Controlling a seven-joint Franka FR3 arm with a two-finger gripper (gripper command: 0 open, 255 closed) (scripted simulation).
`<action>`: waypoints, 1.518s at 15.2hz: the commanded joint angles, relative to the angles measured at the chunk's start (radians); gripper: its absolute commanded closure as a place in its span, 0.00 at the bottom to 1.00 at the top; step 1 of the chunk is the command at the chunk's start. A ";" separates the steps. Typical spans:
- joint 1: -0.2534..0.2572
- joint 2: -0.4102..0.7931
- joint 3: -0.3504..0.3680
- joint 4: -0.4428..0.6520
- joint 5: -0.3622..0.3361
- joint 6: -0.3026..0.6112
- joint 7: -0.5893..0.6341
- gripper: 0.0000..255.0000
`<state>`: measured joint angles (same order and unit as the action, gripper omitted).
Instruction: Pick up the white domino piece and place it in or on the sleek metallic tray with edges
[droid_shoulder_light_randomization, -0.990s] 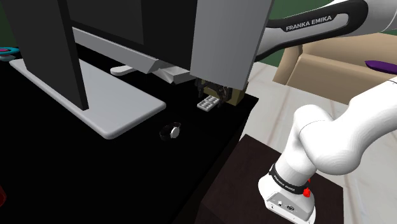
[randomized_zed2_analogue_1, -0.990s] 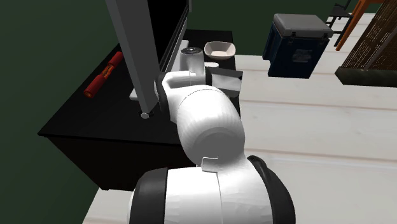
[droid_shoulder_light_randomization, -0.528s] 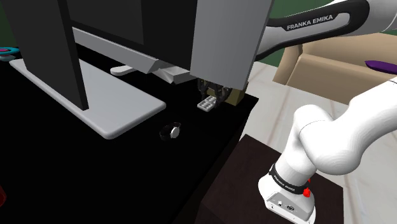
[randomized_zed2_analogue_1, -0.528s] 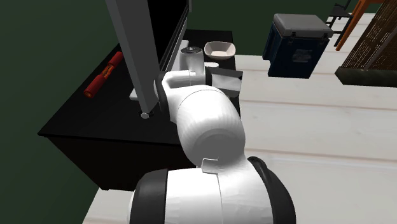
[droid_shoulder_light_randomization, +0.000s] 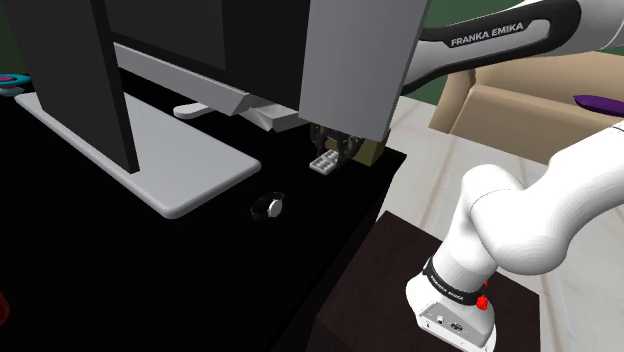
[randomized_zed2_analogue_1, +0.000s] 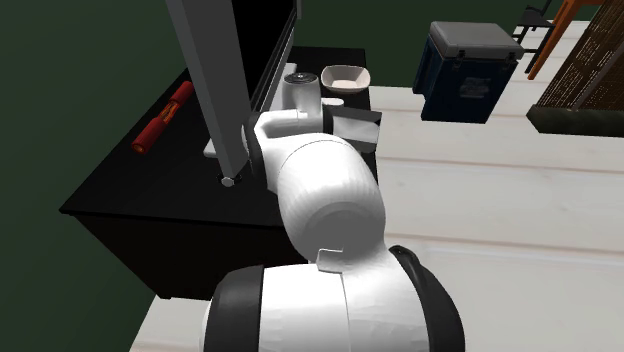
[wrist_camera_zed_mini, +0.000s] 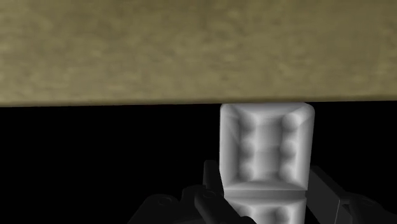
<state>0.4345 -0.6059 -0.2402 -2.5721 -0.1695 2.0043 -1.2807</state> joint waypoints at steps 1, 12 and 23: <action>0.000 -0.004 0.002 0.015 0.001 -0.020 -0.001 1.00; 0.006 -0.025 0.020 0.148 0.016 -0.174 -0.006 1.00; 0.012 -0.018 0.033 0.288 0.028 -0.307 -0.012 1.00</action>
<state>0.4461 -0.6214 -0.2089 -2.2916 -0.1418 1.7073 -1.2926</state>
